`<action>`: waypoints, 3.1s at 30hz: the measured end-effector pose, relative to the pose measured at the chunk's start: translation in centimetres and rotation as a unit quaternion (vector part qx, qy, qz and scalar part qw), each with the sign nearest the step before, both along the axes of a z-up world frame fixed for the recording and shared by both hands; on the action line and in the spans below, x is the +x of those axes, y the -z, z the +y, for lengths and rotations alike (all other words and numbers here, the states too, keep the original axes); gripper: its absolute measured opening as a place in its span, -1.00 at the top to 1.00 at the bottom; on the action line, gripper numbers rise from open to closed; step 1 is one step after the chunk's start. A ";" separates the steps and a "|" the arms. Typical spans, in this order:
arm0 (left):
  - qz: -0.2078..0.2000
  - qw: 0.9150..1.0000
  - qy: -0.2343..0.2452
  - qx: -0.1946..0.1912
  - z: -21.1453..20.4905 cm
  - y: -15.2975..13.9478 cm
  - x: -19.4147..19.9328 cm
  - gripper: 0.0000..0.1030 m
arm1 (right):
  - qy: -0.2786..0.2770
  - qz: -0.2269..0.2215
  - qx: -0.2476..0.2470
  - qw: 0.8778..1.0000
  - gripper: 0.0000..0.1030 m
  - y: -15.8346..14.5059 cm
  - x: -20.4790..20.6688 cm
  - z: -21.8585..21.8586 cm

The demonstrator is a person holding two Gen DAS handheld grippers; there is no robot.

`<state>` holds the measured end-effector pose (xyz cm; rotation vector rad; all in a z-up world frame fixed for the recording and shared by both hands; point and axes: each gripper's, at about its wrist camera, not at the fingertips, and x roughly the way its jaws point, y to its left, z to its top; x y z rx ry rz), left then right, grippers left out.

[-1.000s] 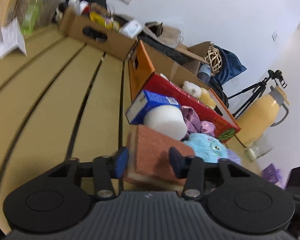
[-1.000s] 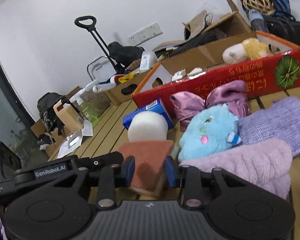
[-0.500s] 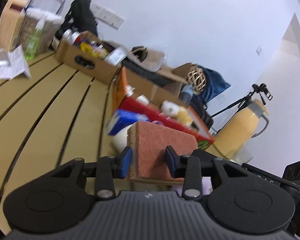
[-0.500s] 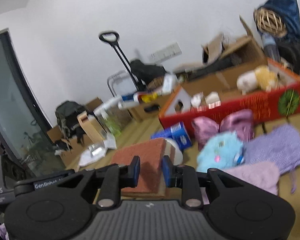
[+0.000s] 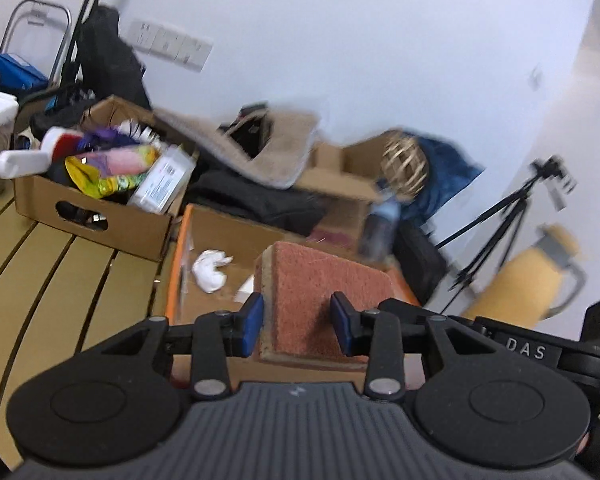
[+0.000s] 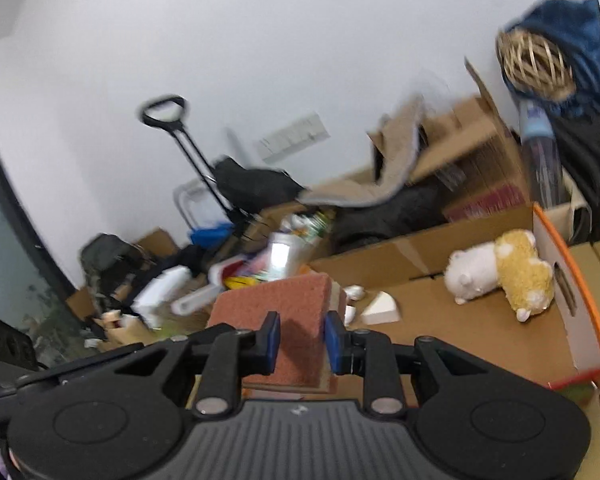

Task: Organize soft objects
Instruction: 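Carry the pink sponge block into the cardboard box and release it, then move both tools back over the table, then grasp the white foam cylinder with the left tool while the right grasps the clear plastic bag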

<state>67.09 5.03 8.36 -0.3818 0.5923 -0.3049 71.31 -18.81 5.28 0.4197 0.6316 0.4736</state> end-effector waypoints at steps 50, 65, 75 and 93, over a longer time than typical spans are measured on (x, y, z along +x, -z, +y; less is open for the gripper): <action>-0.164 0.974 -0.025 0.156 -0.5 0.2 -43.4 -0.92 | 0.027 -0.193 -0.176 0.965 -0.48 -0.7 -45.1 -6.6; -0.119 0.980 -0.024 0.158 -1.2 3.0 -39.3 -0.92 | 0.052 -0.142 -0.181 0.972 -0.47 2.8 -42.2 -7.7; -0.061 0.984 -0.077 0.151 -0.3 5.7 -28.3 -0.92 | 0.070 -0.087 -0.184 0.977 -0.45 6.1 -33.4 -8.8; 0.049 0.992 -0.100 0.051 1.6 9.5 -11.5 -0.48 | 0.067 -0.020 -0.154 0.986 0.10 10.2 -24.3 -10.0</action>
